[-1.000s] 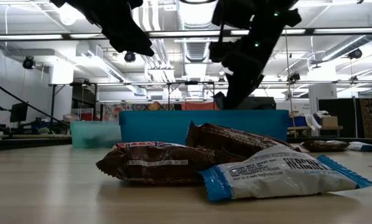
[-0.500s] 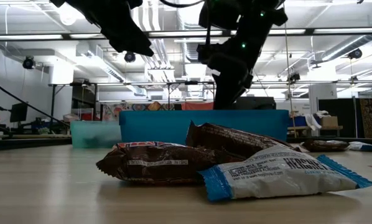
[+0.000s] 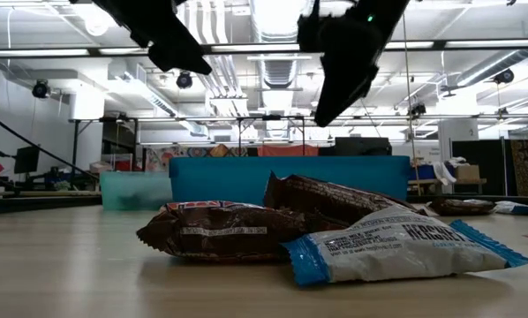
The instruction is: Sort candy
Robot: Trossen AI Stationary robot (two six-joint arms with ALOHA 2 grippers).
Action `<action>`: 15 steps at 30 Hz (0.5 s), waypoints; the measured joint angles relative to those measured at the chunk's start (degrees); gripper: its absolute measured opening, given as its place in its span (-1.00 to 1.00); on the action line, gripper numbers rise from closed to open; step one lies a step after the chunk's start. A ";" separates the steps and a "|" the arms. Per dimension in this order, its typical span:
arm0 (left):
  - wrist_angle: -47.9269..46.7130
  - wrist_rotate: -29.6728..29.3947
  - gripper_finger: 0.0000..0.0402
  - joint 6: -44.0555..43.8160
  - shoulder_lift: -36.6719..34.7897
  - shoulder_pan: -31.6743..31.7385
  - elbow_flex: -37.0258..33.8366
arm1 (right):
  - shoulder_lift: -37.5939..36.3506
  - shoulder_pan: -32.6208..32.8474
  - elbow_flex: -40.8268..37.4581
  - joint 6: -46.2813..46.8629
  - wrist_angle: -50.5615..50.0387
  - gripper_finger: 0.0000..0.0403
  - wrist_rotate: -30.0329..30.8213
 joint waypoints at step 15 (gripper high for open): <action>10.32 -4.10 -0.02 0.28 8.19 -14.24 -0.09 | -3.66 13.94 -0.11 4.49 -0.11 -0.28 0.00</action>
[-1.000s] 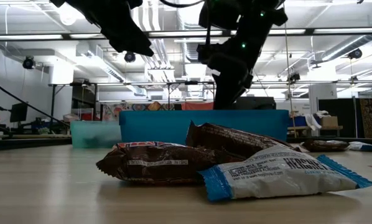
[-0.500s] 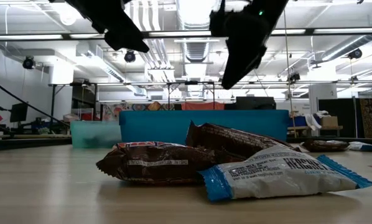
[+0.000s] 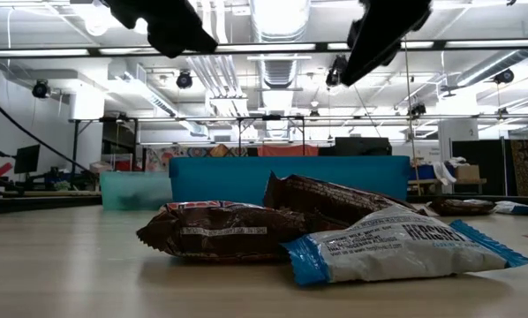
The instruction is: Sort candy
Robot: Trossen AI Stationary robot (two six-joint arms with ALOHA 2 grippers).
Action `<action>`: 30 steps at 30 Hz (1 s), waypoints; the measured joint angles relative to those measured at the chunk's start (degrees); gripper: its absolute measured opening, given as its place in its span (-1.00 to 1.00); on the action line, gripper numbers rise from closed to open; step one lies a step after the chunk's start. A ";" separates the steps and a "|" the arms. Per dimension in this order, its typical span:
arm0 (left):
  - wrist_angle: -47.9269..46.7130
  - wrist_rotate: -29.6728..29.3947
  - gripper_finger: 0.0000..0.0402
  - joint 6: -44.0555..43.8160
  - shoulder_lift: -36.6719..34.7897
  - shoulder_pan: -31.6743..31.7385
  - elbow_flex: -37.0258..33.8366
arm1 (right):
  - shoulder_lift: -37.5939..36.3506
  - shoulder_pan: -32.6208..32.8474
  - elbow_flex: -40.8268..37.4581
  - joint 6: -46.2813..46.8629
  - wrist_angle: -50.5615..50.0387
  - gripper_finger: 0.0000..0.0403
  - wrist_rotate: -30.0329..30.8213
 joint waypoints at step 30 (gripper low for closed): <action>29.08 -2.05 -0.13 -3.72 22.89 -8.15 0.00 | -3.33 10.37 -0.04 9.38 0.44 -0.23 0.46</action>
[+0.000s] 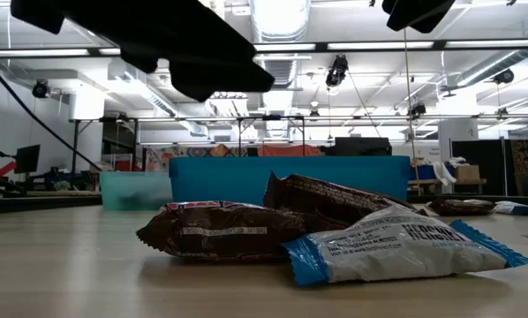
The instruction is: Sort candy
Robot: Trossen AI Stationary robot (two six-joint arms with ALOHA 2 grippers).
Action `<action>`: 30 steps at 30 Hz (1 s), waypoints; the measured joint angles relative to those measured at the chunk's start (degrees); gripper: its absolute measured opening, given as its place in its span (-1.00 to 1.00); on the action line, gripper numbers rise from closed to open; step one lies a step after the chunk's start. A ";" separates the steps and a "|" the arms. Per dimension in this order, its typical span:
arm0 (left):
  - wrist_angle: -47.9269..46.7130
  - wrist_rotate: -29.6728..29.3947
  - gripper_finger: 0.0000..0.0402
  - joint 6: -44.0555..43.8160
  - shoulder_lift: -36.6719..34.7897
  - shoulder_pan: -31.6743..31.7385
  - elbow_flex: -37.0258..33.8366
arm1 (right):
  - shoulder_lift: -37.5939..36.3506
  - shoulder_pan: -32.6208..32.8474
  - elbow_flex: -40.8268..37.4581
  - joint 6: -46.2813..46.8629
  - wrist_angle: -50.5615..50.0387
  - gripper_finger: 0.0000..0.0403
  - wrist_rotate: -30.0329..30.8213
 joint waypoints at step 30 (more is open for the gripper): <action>12.34 -1.50 0.08 -3.57 11.22 0.30 0.00 | 0.04 3.87 -2.29 6.85 0.20 -0.23 3.67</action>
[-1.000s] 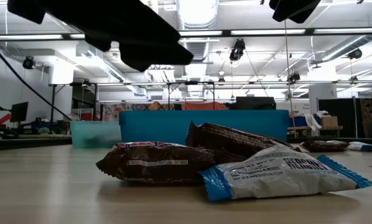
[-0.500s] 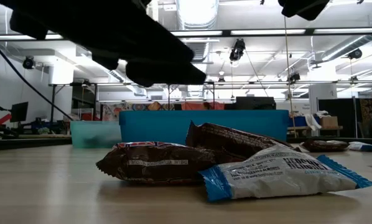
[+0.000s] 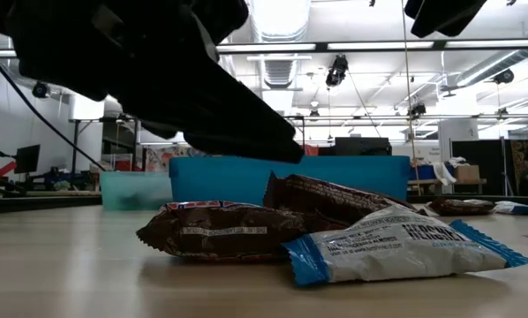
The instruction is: Sort candy
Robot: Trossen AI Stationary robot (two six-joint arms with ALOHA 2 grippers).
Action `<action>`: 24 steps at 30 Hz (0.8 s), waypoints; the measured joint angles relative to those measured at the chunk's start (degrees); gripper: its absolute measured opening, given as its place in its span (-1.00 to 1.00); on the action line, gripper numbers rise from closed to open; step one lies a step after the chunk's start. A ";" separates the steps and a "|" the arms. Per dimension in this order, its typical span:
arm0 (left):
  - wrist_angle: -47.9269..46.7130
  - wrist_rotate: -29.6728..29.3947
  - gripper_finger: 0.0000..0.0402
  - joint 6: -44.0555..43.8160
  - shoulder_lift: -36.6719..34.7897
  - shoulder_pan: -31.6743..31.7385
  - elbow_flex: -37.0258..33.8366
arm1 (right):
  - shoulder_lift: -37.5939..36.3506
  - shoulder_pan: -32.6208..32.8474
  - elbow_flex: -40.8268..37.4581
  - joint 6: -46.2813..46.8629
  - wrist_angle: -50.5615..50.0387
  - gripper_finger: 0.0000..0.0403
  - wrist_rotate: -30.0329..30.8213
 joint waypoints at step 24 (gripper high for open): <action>1.24 -1.60 -0.41 -4.54 4.06 -0.02 0.00 | 0.02 -0.02 -1.85 0.79 0.00 -0.23 0.87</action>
